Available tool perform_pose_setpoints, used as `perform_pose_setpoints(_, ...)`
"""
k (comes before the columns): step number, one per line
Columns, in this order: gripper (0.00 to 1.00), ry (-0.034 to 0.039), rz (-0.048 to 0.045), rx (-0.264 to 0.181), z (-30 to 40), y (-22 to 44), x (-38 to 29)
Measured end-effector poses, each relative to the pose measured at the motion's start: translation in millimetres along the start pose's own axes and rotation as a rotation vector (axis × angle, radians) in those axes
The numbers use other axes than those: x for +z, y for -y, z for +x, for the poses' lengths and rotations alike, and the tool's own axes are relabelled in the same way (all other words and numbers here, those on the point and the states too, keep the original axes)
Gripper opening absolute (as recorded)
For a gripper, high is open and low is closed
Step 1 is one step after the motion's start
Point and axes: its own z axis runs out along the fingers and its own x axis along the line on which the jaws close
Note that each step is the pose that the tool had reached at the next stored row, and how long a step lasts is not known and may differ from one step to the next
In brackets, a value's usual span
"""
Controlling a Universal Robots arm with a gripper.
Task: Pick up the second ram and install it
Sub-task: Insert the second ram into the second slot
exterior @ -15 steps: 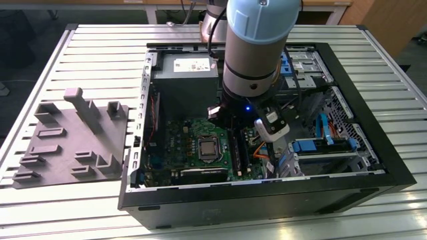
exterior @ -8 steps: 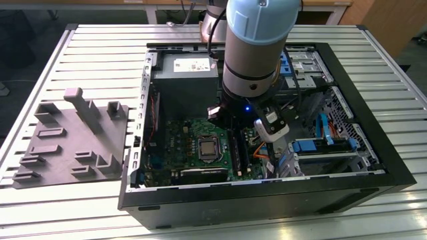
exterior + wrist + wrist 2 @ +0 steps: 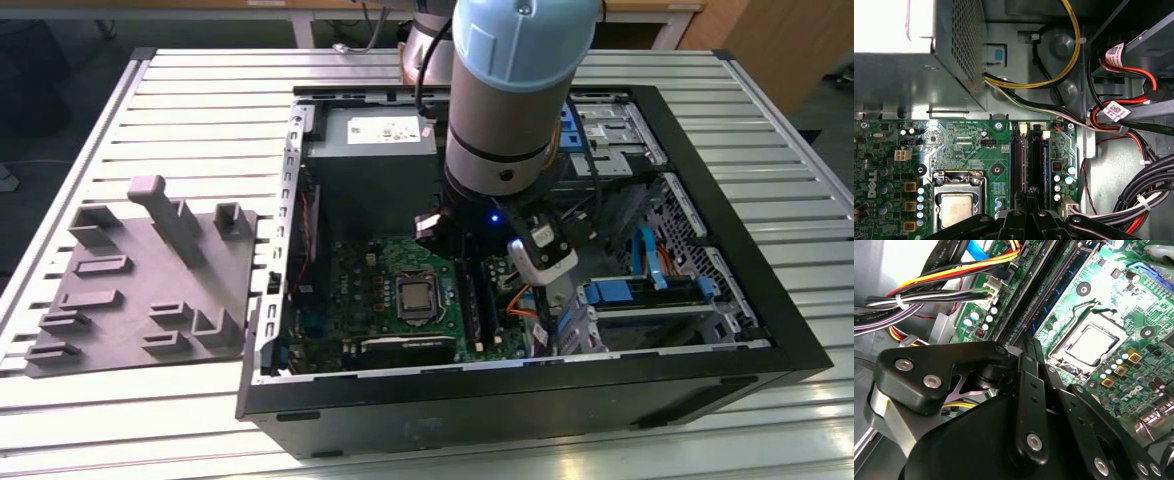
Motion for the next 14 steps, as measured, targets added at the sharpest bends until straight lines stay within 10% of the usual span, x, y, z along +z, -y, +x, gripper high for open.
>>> perform_pose_setpoints(14,0.11,0.0000,0.0000,0.000,0.4,0.3,3.8)
